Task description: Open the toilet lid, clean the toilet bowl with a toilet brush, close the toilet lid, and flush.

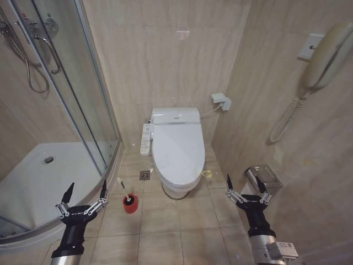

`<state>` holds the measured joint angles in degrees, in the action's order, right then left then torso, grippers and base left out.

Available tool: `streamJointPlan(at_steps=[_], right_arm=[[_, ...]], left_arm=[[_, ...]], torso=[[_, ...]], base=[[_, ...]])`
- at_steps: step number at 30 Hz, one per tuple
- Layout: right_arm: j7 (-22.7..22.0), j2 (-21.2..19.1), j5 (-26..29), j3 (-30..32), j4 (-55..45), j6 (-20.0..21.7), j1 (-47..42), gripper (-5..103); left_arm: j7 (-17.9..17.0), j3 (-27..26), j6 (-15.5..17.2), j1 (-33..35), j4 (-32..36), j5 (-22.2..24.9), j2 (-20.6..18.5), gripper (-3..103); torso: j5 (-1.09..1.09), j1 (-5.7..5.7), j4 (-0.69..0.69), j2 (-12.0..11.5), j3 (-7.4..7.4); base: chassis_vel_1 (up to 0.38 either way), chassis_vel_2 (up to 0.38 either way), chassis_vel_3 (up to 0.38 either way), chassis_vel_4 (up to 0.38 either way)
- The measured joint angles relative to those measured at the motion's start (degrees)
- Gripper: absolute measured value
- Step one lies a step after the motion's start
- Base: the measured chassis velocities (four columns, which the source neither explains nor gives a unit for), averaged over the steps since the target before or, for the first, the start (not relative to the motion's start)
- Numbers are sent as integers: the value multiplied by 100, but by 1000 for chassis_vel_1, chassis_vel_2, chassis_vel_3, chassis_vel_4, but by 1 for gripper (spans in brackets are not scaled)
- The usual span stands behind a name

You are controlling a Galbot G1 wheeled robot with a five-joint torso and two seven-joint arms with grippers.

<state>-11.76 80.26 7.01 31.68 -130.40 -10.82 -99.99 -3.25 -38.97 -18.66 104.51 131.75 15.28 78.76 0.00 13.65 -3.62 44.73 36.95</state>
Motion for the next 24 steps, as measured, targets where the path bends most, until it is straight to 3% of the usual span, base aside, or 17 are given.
streamJointPlan(at_steps=[14,24], right_arm=[[1,0,0,0,0,0,2,100],[-1,-1,0,3,1,0,2,100]], left_arm=[[0,0,0,-2,0,0,0,100],[2,2,0,-2,0,0,0,100]], torso=[[0,6,2,-2,2],[2,5,1,-2,3]], base=[[4,0,-3,1],[-94,-110,94,120]])
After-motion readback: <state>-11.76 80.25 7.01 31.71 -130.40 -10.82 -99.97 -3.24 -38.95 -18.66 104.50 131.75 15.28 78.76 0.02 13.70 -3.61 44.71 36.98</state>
